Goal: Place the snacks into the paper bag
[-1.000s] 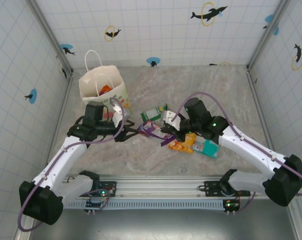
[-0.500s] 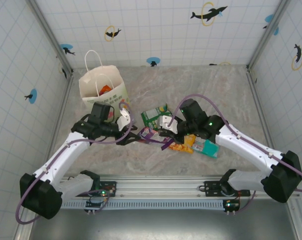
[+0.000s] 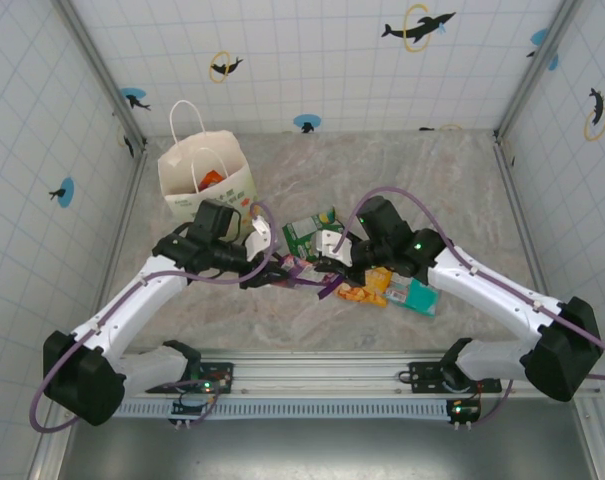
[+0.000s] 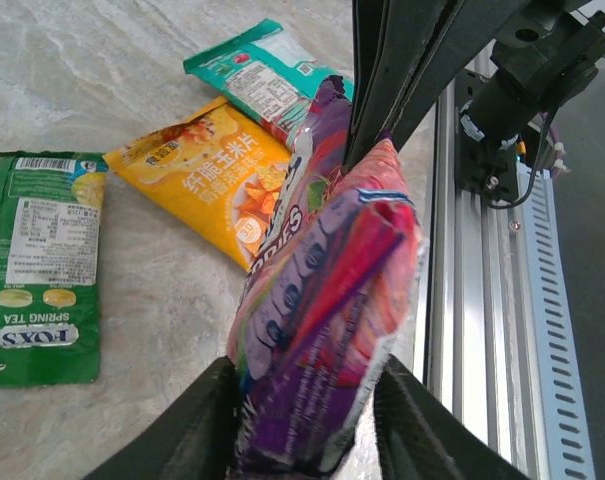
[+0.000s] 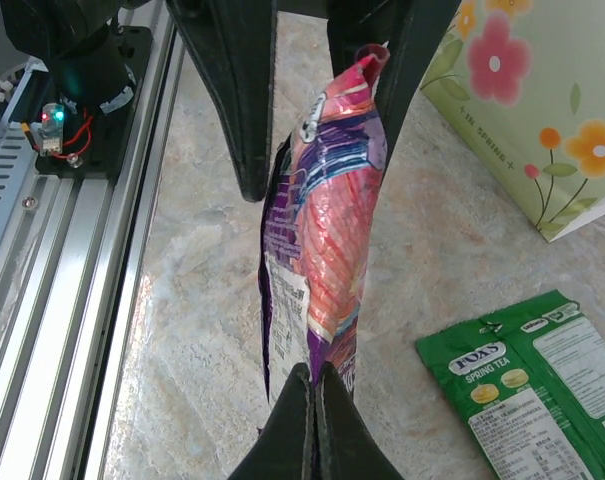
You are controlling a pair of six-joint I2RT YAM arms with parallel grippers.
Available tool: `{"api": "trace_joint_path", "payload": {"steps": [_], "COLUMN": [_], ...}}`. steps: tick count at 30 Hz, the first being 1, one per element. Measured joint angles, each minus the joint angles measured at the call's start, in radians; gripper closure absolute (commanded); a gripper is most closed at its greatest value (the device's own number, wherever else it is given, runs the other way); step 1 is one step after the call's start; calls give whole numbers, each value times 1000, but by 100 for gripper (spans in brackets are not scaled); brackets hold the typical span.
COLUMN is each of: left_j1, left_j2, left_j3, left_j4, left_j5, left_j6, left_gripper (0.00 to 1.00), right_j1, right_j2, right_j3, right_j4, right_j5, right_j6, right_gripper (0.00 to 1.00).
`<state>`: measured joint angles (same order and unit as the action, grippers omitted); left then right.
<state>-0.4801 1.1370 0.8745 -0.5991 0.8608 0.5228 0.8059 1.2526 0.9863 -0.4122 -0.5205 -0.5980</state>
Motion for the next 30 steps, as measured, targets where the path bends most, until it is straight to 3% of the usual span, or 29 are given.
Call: {"api": "trace_joint_path", "payload": {"steps": [7,9,13,16,22,30], "left_j1": [0,0,0,0,-4,-3], "left_j2": [0,0,10,45,108,147], "left_j3": [12,17,35,80,232,423], "left_j4": [-6,-6,-7,-23,-46,-51], "left_j5": [3,3,3,-2,-60,-184], "left_j6": [-3,-8,-44,-94,-253,-499], "left_gripper": [94,100,100,100,100,100], "right_j1": [-1,-4,-19,-36,-90,-140], "right_j2": [0,-2,-49,-112,-245,-386], "right_j3": [0,-2,-52,-112,-262,-436], "right_j4": [34,48,137,220,430,616], "right_j5": [-4,-4,-2,6,106,351], "right_j6": [19,30,66,122,300,600], "right_gripper": [100,88,68,60,48,40]}}
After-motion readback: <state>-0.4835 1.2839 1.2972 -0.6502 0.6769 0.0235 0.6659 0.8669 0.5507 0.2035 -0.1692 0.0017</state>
